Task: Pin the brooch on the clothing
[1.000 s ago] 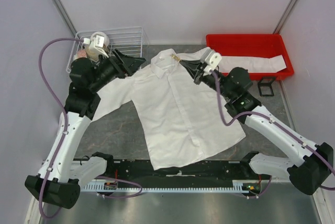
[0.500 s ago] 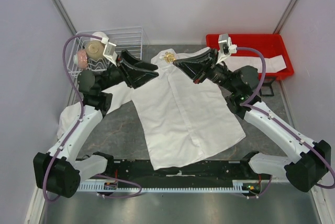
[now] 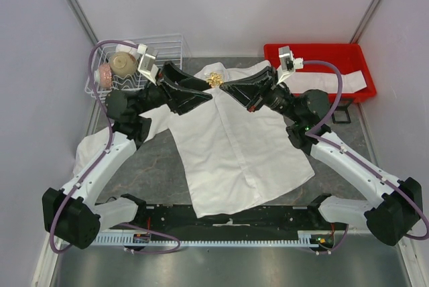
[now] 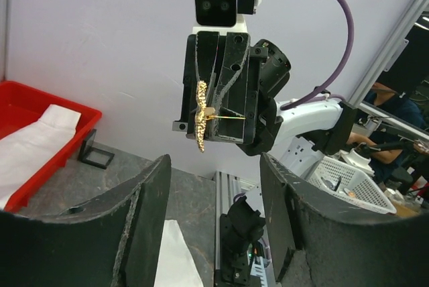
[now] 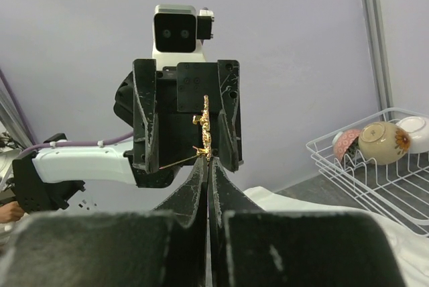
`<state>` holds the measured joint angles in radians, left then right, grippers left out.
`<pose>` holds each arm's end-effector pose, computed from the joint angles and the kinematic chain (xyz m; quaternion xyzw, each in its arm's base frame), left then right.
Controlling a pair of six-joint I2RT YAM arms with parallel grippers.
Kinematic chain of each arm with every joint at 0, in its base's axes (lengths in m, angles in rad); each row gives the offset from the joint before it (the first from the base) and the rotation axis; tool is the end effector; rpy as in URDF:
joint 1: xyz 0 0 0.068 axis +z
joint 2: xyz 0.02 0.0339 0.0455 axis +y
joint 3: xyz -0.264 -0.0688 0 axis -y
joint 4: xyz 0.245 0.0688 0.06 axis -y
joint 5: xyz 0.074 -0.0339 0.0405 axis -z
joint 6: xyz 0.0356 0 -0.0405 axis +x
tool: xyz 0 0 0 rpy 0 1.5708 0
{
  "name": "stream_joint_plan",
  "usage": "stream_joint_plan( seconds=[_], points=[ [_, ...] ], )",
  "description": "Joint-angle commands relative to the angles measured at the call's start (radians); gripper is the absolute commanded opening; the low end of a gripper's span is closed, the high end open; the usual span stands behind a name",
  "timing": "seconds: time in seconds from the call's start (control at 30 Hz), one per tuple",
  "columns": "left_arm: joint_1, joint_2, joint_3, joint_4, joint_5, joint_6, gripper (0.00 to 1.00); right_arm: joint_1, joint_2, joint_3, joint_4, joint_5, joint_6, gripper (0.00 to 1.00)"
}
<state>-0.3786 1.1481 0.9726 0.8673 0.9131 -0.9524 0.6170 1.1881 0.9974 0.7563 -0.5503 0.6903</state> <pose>0.2100 -0.1138 0.4317 0.2746 0.4792 -0.6491 0.5231 0.2025 0.1665 0.4268 -0.2209 0.4720 0.6167 0.5899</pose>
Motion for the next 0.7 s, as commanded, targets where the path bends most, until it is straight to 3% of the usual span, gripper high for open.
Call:
stream_joint_plan(
  seconds=[0.0,0.27,0.67],
  points=[
    [-0.022,0.015,0.041,0.026,-0.052,0.000,0.60,0.012,-0.002,-0.006,0.067,-0.003,0.031,0.00],
    [-0.025,0.027,0.061,-0.001,-0.086,-0.026,0.56,0.027,-0.007,-0.028,0.069,-0.003,0.032,0.00],
    [-0.037,0.042,0.080,-0.016,-0.082,-0.025,0.24,0.040,-0.001,-0.028,0.075,-0.013,0.025,0.01]
  ],
)
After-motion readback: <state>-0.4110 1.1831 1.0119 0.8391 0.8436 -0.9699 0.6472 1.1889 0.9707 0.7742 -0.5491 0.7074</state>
